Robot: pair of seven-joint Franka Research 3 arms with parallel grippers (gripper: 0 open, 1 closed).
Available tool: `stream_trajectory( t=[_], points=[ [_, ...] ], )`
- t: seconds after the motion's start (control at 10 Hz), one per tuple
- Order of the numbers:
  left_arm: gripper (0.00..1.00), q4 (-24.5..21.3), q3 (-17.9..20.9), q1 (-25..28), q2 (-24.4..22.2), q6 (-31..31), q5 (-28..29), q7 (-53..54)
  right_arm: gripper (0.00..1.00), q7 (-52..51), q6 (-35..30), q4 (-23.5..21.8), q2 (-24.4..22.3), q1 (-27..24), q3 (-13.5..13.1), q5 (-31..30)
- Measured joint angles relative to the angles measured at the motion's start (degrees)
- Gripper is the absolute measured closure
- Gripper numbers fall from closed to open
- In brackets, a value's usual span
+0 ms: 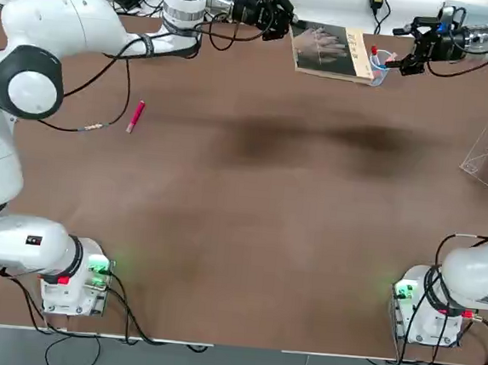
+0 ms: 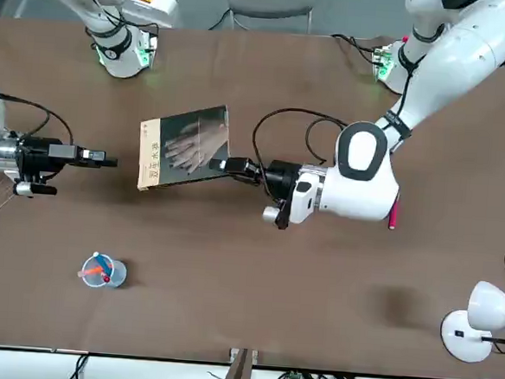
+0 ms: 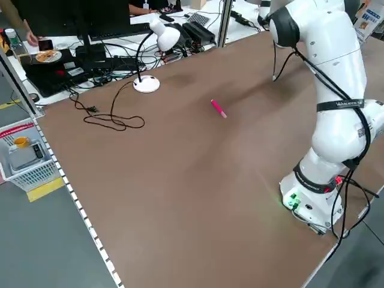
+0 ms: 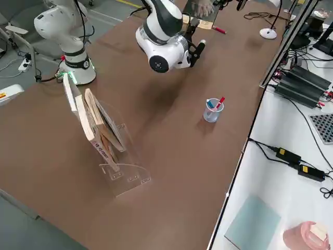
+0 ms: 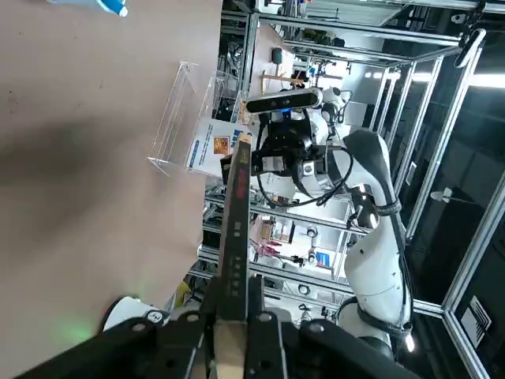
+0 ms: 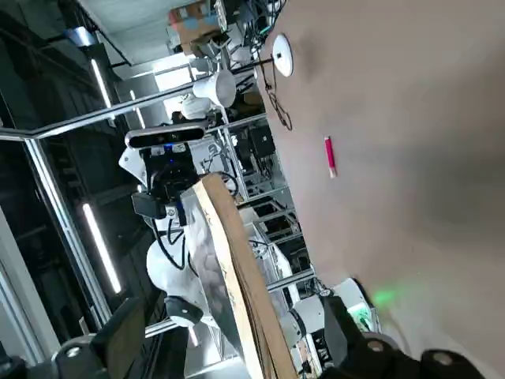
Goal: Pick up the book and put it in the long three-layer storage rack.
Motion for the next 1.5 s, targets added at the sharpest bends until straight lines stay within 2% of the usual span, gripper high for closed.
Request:
stream_trajectory(
  t=[0.8,1.5],
  points=[
    [0.98,0.0,0.0,0.0,0.0,0.2,0.0,0.0,0.0,-1.2,0.0,-0.2,0.2,3.1,0.1,0.7],
    [0.98,0.1,0.0,-0.1,0.0,0.6,0.0,0.0,0.0,-6.3,-2.2,-1.3,2.3,4.6,0.1,3.2]
  ],
)
